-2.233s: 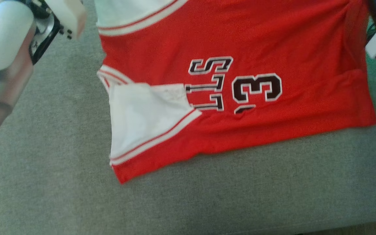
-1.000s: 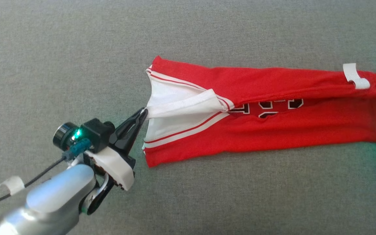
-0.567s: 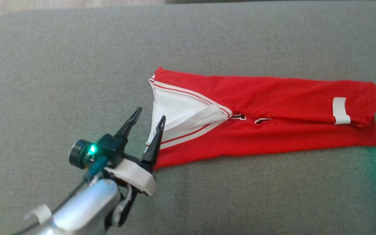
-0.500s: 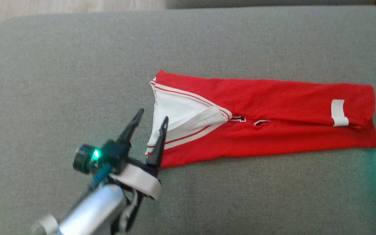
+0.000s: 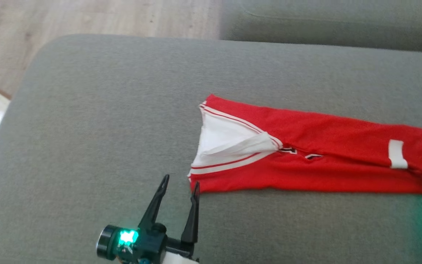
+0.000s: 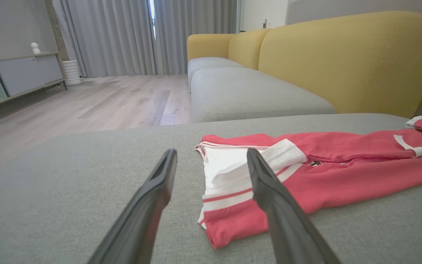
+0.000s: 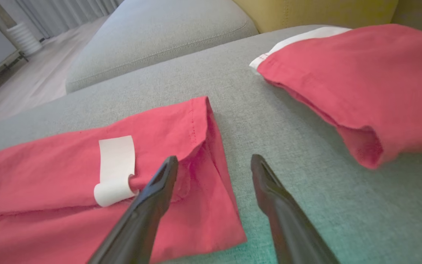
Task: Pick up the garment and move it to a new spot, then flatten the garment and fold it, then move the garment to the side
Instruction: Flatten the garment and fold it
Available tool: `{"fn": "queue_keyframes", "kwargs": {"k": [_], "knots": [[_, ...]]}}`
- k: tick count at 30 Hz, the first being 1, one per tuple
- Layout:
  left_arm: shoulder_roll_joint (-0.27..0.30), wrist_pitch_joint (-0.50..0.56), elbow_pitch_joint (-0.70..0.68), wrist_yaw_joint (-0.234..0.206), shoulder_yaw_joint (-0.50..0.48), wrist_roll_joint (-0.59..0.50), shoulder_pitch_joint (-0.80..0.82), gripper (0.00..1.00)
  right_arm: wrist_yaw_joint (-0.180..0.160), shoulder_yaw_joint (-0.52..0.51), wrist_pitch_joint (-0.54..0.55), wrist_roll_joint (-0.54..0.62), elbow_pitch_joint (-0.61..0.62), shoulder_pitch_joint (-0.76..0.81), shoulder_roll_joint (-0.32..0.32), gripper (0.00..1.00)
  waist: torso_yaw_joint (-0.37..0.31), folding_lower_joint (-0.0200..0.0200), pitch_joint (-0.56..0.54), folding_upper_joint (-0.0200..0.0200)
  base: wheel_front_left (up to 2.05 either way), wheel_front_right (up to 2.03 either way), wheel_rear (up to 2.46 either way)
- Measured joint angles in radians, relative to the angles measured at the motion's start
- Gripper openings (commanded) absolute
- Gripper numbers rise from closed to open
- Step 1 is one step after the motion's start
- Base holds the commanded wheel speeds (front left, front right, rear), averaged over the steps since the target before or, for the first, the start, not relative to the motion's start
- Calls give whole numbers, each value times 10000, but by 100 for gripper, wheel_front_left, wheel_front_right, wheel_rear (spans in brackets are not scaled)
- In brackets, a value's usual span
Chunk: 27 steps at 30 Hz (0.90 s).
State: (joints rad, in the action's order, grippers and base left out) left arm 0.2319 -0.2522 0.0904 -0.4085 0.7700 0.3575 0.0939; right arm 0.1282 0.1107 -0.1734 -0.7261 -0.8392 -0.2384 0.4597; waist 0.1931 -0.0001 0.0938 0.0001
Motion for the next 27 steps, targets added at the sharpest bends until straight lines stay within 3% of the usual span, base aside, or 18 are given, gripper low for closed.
{"fn": "queue_keyframes", "kwargs": {"k": [8,9,11,19,27], "knots": [[-259,0,15,491,-575,-612,-417,100,0,-219,959,953,-1693,-283,-77,100,658,1,-213,0,0,0,0],[-270,0,23,499,-648,-656,-436,100,0,-242,999,1034,-1810,-310,-79,92,699,1,-240,0,0,0,0],[-318,0,27,667,-825,-752,-472,100,0,-255,1235,1028,-1925,-465,-142,0,725,1,-294,0,0,0,0],[-537,0,113,1085,-1300,-1126,-833,100,0,142,1143,761,-1248,-525,-311,0,309,2,-473,0,0,0,0],[-610,0,205,1402,-1628,-1388,-1081,100,0,-117,796,424,-644,-346,577,0,-270,1,-717,0,0,0,0]]}}
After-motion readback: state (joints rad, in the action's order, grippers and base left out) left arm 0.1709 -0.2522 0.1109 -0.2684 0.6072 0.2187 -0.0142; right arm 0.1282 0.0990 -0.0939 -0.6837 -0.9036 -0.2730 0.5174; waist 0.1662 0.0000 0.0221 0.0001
